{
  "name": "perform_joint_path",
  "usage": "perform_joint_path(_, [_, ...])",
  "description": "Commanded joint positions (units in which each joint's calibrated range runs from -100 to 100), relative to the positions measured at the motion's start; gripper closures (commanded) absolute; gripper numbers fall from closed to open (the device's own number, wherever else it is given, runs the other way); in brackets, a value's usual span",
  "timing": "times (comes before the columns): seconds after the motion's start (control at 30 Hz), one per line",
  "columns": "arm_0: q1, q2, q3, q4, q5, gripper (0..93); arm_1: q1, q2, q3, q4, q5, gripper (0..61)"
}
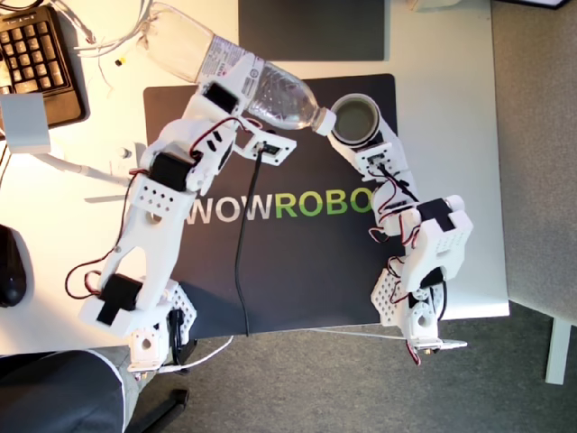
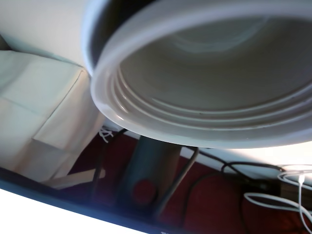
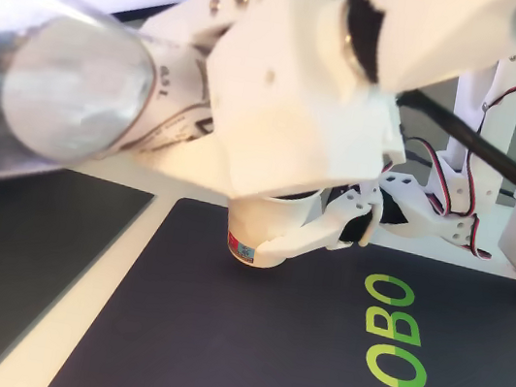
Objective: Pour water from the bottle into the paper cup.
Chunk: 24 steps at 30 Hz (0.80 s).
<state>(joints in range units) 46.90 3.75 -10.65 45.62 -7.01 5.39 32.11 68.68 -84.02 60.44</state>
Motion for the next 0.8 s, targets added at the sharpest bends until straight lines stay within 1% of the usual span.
perform_joint_path(0.0, [2.1,1.1,-13.8,0.0,0.9,92.7,0.3,-6.6,1.8,-3.8,0.2,54.3])
perform_joint_path(0.13, [3.2,2.8,-16.1,0.0,0.9,92.7,-2.6,-6.6,6.1,-7.6,0.0,54.3])
perform_joint_path(0.27, [3.0,2.9,-16.3,-0.1,1.1,92.7,-4.1,-6.3,7.3,-9.2,0.0,54.3])
perform_joint_path(0.43, [3.1,2.7,-16.2,0.0,1.1,92.7,-8.8,-5.0,10.2,-12.4,-0.6,54.3])
perform_joint_path(0.67, [2.7,1.2,-14.7,0.4,1.1,92.7,-9.8,-5.4,9.7,-12.1,-1.1,54.3])
perform_joint_path(0.77, [2.3,-2.1,-11.0,0.3,1.1,92.7,-9.8,-5.0,8.7,-11.6,-1.5,54.3])
